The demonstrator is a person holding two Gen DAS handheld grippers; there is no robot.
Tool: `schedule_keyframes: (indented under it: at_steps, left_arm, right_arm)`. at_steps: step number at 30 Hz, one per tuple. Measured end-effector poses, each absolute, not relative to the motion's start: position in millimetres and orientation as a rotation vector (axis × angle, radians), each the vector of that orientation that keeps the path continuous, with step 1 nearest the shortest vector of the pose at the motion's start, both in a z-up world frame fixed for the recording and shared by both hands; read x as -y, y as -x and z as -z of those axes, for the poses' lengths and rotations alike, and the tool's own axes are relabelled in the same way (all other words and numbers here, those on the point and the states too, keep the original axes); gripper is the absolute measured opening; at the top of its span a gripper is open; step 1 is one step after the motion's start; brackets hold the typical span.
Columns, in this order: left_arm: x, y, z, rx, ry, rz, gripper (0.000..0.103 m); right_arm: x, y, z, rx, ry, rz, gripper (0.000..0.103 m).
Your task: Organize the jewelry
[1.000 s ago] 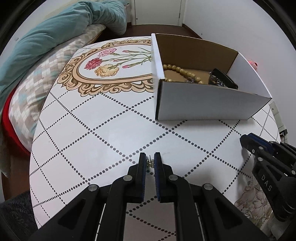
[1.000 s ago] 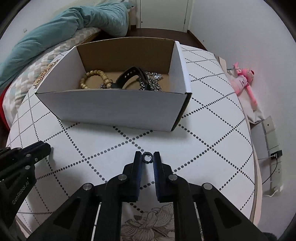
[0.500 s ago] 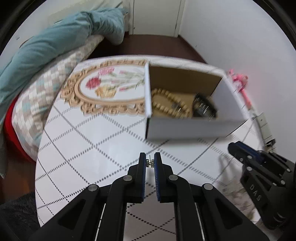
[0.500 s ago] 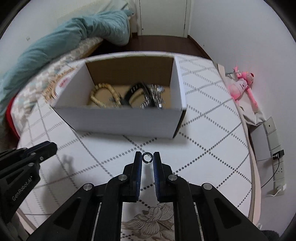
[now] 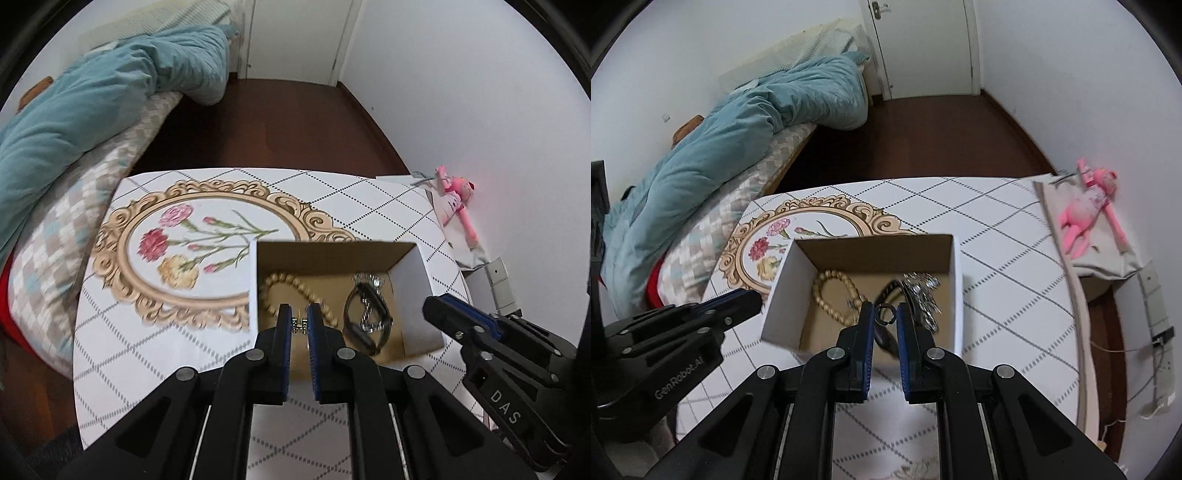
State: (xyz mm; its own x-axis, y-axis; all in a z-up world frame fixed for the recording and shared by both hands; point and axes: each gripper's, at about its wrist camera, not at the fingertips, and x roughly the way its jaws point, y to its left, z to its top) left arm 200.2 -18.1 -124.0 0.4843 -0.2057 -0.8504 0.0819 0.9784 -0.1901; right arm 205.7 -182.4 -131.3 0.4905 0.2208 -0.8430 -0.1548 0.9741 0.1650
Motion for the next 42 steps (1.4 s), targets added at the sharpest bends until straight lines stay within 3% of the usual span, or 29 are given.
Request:
schedule_keyframes:
  at_steps: [6, 8, 10, 11, 12, 17, 19, 21, 23, 25, 28, 42]
  left_arm:
    - [23, -237, 122, -1.086, 0.112, 0.172, 0.01]
    - [25, -246, 124, -1.109, 0.09, 0.161, 0.019]
    - [24, -251, 125, -1.123, 0.075, 0.128, 0.056]
    - [22, -251, 125, -1.113, 0.078, 0.116, 0.064]
    - [21, -251, 124, -1.106, 0.079, 0.108, 0.069]
    - [11, -247, 125, -1.097, 0.087, 0.065, 0.07]
    - [7, -242, 126, -1.093, 0.084, 0.044, 0.088]
    - [5, -237, 129, -1.087, 0.081, 0.029, 0.096]
    - [4, -231, 131, -1.079, 0.069, 0.009, 0.096]
    - [4, -225, 135, -1.076, 0.056, -0.004, 0.103]
    - [6, -216, 140, -1.065, 0.03, -0.015, 0.103]
    - [3, -193, 132, -1.048, 0.048, -0.05, 0.103]
  right_arm:
    - [181, -255, 152, -1.154, -0.082, -0.251, 0.013]
    - [181, -269, 157, -1.2, -0.072, -0.241, 0.014]
    - [184, -274, 159, -1.213, -0.072, -0.232, 0.026]
    - [184, -275, 158, -1.209, -0.073, -0.232, 0.03]
    - [185, -275, 157, -1.205, -0.073, -0.23, 0.035]
    - [193, -269, 149, -1.182, -0.05, -0.185, 0.036]
    - [196, -264, 144, -1.161, -0.011, -0.137, 0.044]
    - [198, -258, 141, -1.144, 0.018, -0.104, 0.053]
    - [200, -250, 138, -1.126, 0.069, -0.05, 0.064]
    - [201, -244, 138, -1.115, 0.106, -0.015, 0.081]
    - [202, -236, 142, -1.116, 0.144, 0.012, 0.101]
    - [212, -213, 144, -1.111, 0.168, 0.085, 0.103]
